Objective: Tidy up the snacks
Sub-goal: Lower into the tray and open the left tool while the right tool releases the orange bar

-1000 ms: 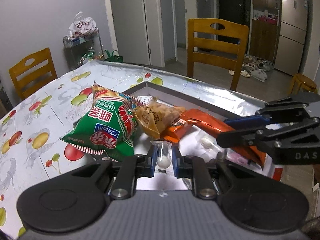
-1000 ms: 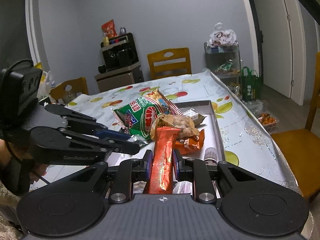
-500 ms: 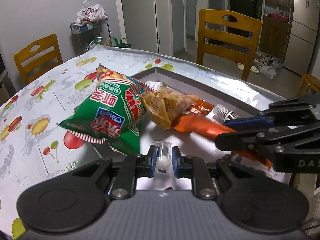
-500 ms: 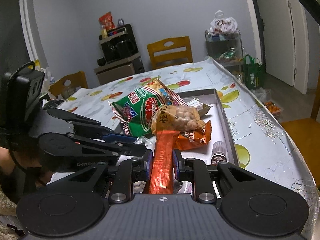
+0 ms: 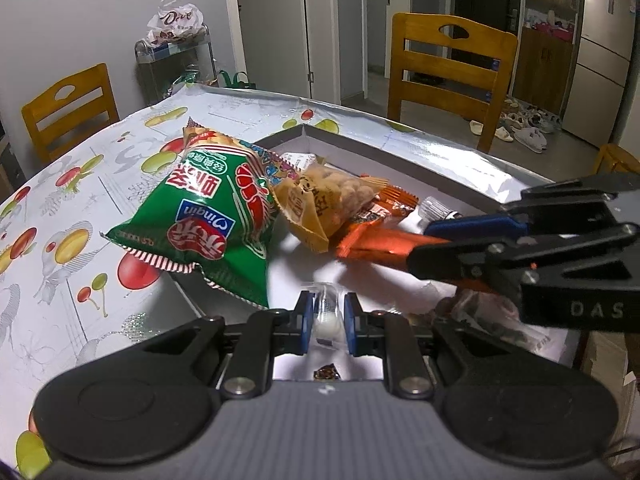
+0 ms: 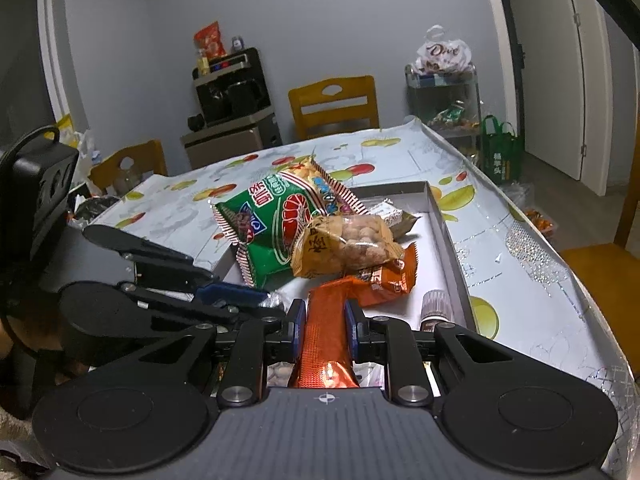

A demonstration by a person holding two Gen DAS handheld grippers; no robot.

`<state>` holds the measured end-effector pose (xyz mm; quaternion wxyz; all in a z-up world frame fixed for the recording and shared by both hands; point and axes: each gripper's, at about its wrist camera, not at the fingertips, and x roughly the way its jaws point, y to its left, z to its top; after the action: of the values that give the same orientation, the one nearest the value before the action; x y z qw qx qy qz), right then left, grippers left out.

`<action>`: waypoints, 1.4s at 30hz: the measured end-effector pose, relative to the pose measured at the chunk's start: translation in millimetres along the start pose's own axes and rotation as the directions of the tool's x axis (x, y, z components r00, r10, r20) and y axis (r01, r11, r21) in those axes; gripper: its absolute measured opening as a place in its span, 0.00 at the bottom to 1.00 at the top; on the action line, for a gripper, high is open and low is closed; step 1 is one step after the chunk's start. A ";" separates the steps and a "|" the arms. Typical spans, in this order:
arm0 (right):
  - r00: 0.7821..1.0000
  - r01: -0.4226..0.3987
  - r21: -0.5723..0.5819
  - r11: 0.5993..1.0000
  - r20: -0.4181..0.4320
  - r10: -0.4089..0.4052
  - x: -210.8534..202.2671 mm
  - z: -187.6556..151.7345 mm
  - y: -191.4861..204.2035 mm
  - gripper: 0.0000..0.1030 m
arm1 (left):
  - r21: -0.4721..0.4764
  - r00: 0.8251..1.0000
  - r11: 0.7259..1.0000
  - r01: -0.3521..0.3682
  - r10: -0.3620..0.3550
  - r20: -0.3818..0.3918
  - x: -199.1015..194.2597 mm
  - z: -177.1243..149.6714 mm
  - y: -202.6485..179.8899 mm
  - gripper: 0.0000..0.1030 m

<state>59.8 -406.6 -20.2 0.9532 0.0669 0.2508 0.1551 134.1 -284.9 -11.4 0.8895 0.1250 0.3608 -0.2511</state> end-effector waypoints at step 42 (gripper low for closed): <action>1.000 0.010 -0.034 0.999 0.012 -0.010 1.6 9.3 11.4 0.27 | 0.048 0.995 0.998 -0.042 0.038 0.094 -21.3 -5.4 -3.7 0.83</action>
<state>62.8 -395.8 -10.5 0.9564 0.0505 0.2429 0.1540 116.0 -278.3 -0.4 0.9068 0.1424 0.3100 -0.2477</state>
